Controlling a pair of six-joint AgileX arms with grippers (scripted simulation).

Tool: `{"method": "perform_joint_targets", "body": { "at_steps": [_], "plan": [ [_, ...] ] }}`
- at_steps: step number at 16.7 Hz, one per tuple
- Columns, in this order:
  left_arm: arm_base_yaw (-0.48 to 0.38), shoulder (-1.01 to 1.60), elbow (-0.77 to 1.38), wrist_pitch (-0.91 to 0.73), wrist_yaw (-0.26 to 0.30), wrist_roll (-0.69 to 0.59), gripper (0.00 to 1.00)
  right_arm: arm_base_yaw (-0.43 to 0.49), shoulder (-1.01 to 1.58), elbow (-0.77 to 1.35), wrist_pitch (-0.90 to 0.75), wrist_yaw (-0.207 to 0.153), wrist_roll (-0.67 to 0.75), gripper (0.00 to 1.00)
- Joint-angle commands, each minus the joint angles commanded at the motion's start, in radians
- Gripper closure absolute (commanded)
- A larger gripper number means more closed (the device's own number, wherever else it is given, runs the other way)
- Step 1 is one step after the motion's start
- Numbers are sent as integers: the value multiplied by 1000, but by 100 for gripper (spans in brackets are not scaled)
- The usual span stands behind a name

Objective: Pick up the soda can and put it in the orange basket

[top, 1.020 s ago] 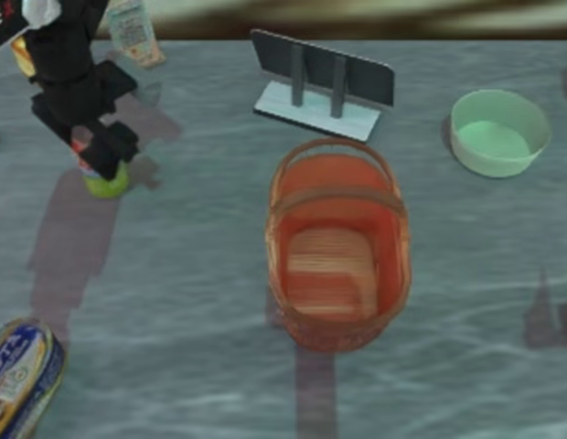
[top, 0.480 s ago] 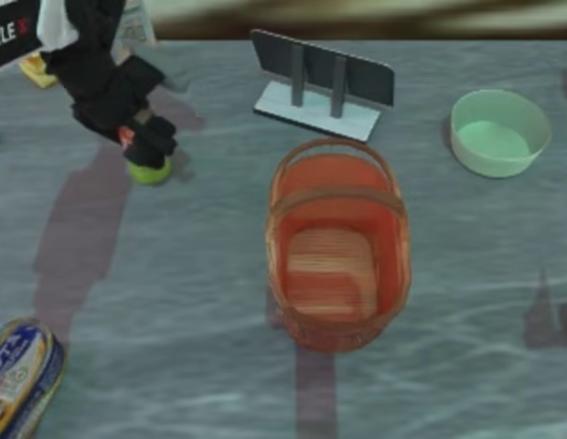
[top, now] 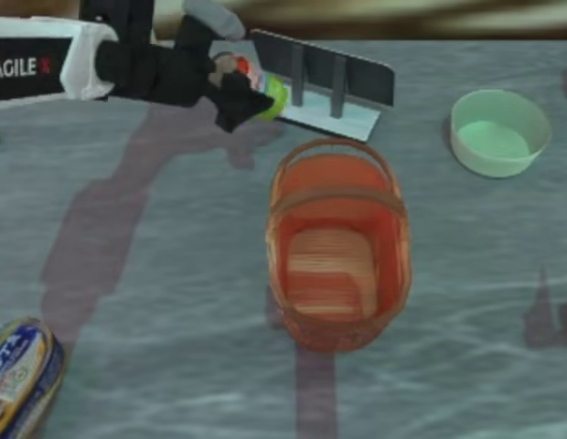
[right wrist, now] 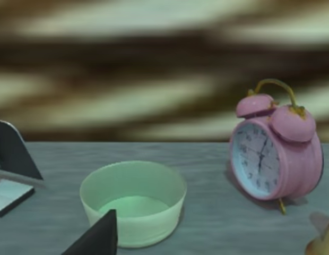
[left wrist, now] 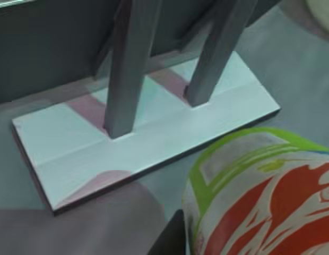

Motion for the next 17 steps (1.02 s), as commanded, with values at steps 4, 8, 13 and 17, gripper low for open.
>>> {"method": "perform_joint_targets", "body": {
  "at_steps": [4, 8, 13, 17],
  "plan": [
    [-41, -112, -184, 409, 251, -135, 100, 0, 0, 0, 0, 0, 0, 0],
    [-70, -210, -329, 722, 448, -237, 100, 0, 0, 0, 0, 0, 0, 0],
    [-84, -273, -415, 891, 564, -293, 100, 0, 0, 0, 0, 0, 0, 0],
    [-85, -274, -416, 893, 566, -294, 100, 0, 0, 0, 0, 0, 0, 0]
  ]
}}
